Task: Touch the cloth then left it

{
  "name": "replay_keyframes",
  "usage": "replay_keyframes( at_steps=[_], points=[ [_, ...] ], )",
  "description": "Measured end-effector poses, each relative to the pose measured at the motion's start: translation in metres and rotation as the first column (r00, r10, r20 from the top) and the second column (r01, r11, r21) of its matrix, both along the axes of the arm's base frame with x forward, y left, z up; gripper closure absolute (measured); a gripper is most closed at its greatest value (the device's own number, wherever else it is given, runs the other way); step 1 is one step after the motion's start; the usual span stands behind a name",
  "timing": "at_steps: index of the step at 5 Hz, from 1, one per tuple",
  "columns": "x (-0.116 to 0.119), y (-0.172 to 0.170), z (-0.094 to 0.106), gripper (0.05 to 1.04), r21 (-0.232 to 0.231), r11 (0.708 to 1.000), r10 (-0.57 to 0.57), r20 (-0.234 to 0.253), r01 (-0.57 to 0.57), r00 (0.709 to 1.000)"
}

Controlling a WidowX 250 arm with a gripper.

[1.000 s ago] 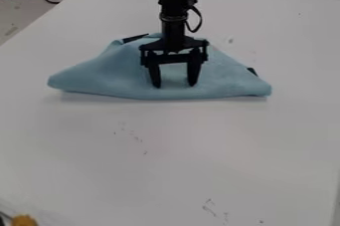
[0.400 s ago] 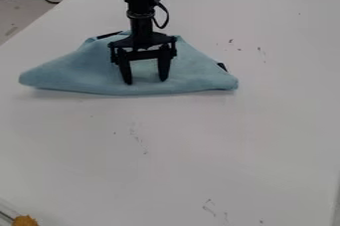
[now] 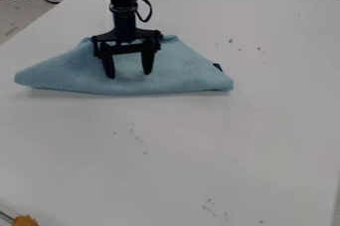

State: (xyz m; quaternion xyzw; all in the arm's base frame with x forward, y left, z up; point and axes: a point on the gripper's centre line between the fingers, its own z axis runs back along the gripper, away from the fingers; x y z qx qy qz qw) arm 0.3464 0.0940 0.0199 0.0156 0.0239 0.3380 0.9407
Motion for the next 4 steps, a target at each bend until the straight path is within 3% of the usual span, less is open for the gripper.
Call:
replay_keyframes(
  at_steps=[1, 3, 4],
  points=[
    [-0.002, 0.002, 0.000, 0.083, 0.002, 1.000, 0.003, -0.002, -0.003, 1.000],
    [-0.004, -0.004, 0.026, 0.082, 0.026, 1.000, 0.016, 0.003, -0.016, 1.000],
    [0.002, -0.028, 0.042, 0.083, 0.015, 1.000, -0.013, -0.004, 0.013, 1.000]
  ],
)
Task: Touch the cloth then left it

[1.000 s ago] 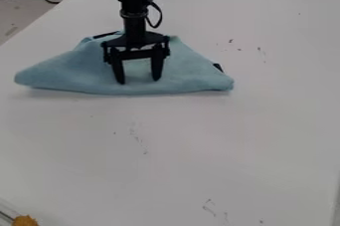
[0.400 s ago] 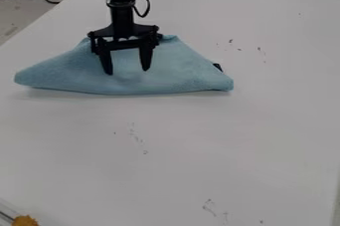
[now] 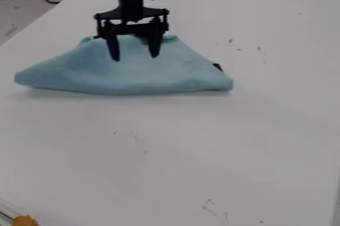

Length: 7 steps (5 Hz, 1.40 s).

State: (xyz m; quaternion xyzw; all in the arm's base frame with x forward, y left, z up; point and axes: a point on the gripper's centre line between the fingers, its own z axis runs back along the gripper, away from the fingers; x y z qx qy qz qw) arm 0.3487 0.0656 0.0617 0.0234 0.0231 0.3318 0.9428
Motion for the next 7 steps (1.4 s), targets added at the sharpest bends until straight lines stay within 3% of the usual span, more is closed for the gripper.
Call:
replay_keyframes(
  at_steps=[2, 3, 4, 5, 6, 7],
  points=[
    [0.030, -0.061, 0.039, 0.083, -0.041, 0.992, -0.118, 0.061, 0.120, 0.991],
    [0.045, -0.092, 0.047, 0.083, -0.050, 0.980, -0.189, 0.053, 0.192, 0.980],
    [0.047, -0.116, 0.060, 0.083, -0.077, 0.961, -0.260, 0.056, 0.264, 0.964],
    [0.042, -0.124, 0.061, 0.083, -0.079, 0.963, -0.256, 0.039, 0.259, 0.966],
    [0.036, -0.134, 0.078, 0.082, -0.080, 0.956, -0.279, 0.059, 0.283, 0.958],
    [0.030, -0.137, 0.072, 0.082, -0.127, 0.952, -0.272, 0.059, 0.278, 0.960]
  ],
)
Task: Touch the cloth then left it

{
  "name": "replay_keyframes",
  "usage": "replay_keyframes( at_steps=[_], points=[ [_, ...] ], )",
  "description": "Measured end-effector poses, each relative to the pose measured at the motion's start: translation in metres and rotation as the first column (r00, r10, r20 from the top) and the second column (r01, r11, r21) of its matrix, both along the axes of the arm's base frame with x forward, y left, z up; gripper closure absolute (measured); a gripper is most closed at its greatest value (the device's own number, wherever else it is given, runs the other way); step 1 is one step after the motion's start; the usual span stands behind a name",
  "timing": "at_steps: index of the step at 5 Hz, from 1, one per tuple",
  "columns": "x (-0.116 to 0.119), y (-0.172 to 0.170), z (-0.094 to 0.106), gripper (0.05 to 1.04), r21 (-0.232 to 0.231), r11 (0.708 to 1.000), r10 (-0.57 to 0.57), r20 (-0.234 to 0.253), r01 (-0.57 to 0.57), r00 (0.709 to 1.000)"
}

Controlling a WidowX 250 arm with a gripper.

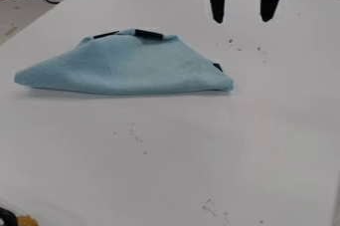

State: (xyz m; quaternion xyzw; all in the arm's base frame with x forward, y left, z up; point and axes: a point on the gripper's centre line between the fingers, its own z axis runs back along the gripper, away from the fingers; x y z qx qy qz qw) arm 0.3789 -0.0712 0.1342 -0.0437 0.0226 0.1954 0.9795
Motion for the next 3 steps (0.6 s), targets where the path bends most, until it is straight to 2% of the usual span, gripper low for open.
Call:
replay_keyframes(
  at_steps=[1, 3],
  points=[
    [-0.007, 0.004, -0.018, 0.083, -0.010, 1.000, 0.024, -0.030, -0.024, 0.999],
    [-0.056, -0.019, -0.010, 0.083, -0.026, 0.997, 0.067, 0.015, -0.067, 0.998]
  ],
)
